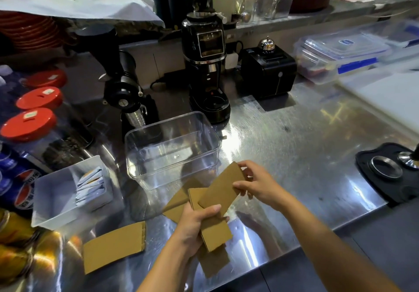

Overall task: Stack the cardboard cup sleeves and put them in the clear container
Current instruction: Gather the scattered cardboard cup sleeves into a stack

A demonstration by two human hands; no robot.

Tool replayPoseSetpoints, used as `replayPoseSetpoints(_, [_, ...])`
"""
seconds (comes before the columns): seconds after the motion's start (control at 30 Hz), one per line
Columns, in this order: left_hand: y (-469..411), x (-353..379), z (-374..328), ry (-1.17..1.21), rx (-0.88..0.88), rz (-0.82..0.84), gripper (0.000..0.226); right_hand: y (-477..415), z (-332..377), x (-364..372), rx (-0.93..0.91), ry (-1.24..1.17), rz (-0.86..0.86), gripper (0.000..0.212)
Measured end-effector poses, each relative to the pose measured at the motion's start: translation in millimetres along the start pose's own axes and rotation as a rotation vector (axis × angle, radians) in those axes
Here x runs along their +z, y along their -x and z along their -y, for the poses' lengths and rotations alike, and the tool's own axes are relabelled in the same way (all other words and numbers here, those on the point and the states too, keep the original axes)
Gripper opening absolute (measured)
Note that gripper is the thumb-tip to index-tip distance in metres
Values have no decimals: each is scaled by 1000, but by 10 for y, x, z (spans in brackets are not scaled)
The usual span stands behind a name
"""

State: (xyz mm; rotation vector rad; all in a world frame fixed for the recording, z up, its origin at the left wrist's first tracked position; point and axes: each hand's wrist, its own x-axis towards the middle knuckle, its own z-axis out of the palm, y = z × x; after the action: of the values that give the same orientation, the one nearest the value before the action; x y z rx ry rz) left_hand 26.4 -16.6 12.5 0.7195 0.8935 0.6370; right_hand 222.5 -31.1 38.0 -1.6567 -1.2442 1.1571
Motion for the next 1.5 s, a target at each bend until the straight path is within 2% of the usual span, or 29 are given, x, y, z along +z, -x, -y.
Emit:
replayPoseSetpoints(0.07, [51, -42, -14, 108, -115, 92, 28, 13, 36, 44, -23, -92, -2, 33])
replayPoseSetpoints(0.13, [88, -100, -12, 190, -208, 145, 36, 23, 102, 81, -17, -117, 100, 34])
replayPoseSetpoints(0.23, [163, -167, -21, 255, -224, 225, 53, 18, 205, 227, -24, -66, 236, 38])
replayPoseSetpoints(0.33, [228, -184, -35, 280, -193, 278, 50, 19, 299, 410, -61, -31, 326, 40])
replayPoseSetpoints(0.4, [259, -217, -40, 292, -171, 264, 39, 6, 321, 531, -103, 33, 293, 46])
replayPoseSetpoints(0.47, [298, -282, -45, 338, -151, 215, 28, -11, 289, 618, -123, 103, 168, 46])
replayPoseSetpoints(0.53, [317, -378, -62, 401, -71, 112, 40, -1, 226, 653, -140, 204, 129, 42])
replayPoseSetpoints(0.6, [334, -508, -87, 470, 3, 0, 55, 26, 129, 685, -137, 368, 264, 47])
replayPoseSetpoints(0.67, [360, -607, -105, 516, 56, -60, 48, 55, 20, 729, -131, 621, 424, 68])
replayPoseSetpoints(0.77, [406, -664, -95, 552, 64, -106, 35, 75, -98, 821, -161, 929, 465, 91])
replayPoseSetpoints(0.9, [427, -660, -32, 537, 41, -127, 31, 53, -134, 892, -168, 1064, 409, 79])
replayPoseSetpoints(1.0, [435, -672, 5, 506, 42, -156, 40, 48, -83, 821, -128, 943, 439, 59])
replayPoseSetpoints(1.1, [437, -706, 12, 465, 54, -192, 45, 79, 46, 686, -68, 427, 437, 24])
replayPoseSetpoints(1.17, [439, -719, 11, 436, 50, -195, 45, 99, 160, 598, -39, 132, 408, 14])
replayPoseSetpoints(1.23, [449, -711, 8, 393, 45, -182, 42, 101, 253, 553, -36, -18, 401, 9])
replayPoseSetpoints(1.33, [482, -652, 13, 354, 15, -118, 43, 81, 362, 619, -39, -110, 454, 14])
replayPoseSetpoints(1.5, [566, -527, 50, 296, -65, -28, 33, 41, 370, 923, -46, -62, 455, 19])
